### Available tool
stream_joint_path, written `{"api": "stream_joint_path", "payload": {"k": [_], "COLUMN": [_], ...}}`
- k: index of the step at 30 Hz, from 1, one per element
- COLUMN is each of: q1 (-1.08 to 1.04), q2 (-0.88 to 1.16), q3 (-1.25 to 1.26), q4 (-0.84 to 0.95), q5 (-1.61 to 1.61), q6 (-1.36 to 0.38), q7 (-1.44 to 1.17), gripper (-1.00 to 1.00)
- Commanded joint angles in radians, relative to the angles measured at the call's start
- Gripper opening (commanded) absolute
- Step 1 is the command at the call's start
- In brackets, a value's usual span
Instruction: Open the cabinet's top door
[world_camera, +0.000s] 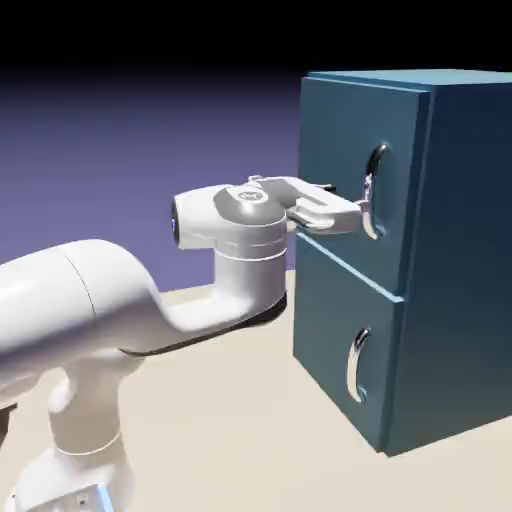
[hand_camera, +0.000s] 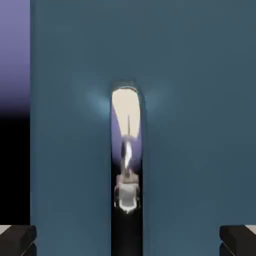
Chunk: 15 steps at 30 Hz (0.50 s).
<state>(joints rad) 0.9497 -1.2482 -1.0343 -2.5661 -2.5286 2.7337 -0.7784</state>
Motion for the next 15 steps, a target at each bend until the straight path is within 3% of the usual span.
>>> {"api": "stream_joint_path", "payload": {"k": [1, 2, 3, 15], "q1": [0.036, 0.072, 0.072, -0.233], "q2": [0.010, 0.021, 0.021, -0.065], "q3": [-0.016, -0.031, -0.031, 0.348], "q4": [0.024, 0.047, 0.047, -0.300], "q5": [-0.014, -0.027, -0.027, 0.256], "q6": [-0.012, -0.024, -0.024, -0.385], "q7": [0.006, 0.011, 0.011, 0.052], "gripper": [0.00, 0.00, -1.00, -1.00]}}
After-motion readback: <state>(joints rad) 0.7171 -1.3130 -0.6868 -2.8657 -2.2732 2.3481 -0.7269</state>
